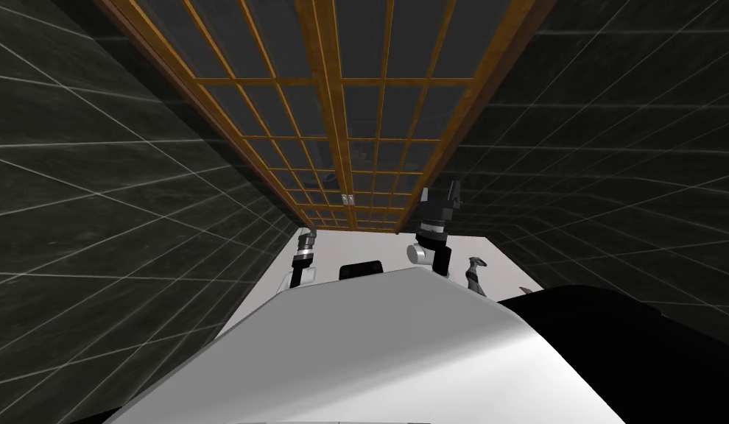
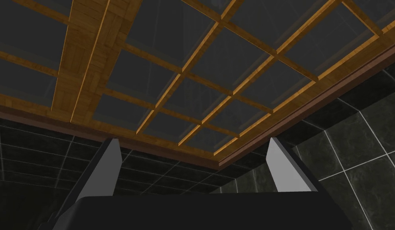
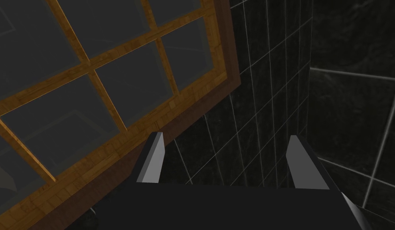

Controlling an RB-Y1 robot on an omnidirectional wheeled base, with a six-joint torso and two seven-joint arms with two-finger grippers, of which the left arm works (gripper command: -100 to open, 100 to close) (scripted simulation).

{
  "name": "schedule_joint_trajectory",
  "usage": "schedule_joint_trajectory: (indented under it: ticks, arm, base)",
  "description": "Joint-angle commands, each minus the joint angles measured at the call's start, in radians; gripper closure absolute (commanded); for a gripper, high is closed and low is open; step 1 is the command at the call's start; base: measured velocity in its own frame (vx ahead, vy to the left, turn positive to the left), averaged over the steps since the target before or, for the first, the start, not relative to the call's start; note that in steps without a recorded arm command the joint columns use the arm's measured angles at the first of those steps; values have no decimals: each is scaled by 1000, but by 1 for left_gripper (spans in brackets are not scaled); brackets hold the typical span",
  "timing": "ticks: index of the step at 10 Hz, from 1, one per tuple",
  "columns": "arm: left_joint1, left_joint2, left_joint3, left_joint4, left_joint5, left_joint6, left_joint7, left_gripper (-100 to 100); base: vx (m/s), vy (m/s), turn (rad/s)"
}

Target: Pull the door open

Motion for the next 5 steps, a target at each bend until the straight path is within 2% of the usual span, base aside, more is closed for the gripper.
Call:
schedule_joint_trajectory:
  ticks: [1,5]
  arm:
    - [-8,2,6,47,-6,-16,-39,-100]
    - [-31,10,21,148,-19,-40,-125,-100]
  base:
    - [108,-33,-97]
    - [110,-19,-93]
